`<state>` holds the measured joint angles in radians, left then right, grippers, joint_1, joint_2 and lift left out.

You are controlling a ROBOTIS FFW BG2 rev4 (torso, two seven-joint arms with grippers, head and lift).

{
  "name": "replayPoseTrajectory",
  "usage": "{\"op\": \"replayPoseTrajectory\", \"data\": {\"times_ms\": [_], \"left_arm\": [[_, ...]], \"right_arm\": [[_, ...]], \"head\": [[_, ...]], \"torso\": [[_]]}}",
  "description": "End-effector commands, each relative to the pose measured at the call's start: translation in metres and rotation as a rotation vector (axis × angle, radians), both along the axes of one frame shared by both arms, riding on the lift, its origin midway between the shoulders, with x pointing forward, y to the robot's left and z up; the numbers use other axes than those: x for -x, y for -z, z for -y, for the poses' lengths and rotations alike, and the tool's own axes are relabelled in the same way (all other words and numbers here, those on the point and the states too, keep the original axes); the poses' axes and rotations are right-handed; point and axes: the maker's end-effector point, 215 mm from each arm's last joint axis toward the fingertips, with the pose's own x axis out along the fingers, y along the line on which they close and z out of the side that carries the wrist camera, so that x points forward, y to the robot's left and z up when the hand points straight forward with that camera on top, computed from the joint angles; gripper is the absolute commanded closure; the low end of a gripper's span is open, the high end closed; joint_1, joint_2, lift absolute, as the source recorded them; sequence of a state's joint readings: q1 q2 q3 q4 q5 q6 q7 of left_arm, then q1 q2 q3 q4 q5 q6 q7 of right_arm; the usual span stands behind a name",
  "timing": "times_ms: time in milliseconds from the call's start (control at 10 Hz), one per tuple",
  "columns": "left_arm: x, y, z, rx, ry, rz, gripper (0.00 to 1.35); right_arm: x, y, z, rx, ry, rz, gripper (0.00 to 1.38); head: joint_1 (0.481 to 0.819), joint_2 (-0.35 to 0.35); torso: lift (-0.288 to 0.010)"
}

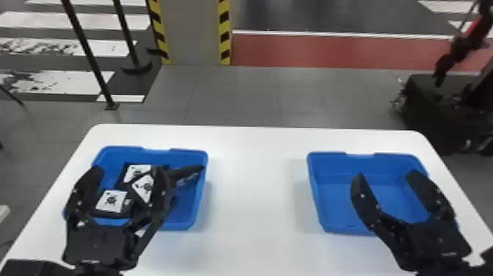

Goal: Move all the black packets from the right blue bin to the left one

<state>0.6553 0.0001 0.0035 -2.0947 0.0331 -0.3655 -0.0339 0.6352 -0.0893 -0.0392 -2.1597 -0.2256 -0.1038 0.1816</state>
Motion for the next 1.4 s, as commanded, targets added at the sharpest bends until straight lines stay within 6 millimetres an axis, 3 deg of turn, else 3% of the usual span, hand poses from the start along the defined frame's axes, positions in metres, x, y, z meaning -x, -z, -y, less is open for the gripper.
{"op": "replayPoseTrajectory", "data": {"times_ms": [0,400,1300], "left_arm": [[0.004,-0.002,-0.007,-0.009,-0.015,0.005,0.11],[-0.002,0.032,-0.006,-0.031,-0.014,-0.128,0.11],[-0.006,0.037,-0.005,-0.030,-0.014,-0.150,0.11]], "right_arm": [[0.004,0.013,0.002,-0.001,0.007,-0.025,0.09],[0.005,0.025,0.007,0.000,0.024,-0.048,0.09],[0.000,0.037,0.007,-0.007,0.021,-0.080,0.09]], "head": [[0.695,0.013],[0.695,0.012],[0.695,0.010]], "torso": [[-0.110],[-0.110],[-0.110]]}}
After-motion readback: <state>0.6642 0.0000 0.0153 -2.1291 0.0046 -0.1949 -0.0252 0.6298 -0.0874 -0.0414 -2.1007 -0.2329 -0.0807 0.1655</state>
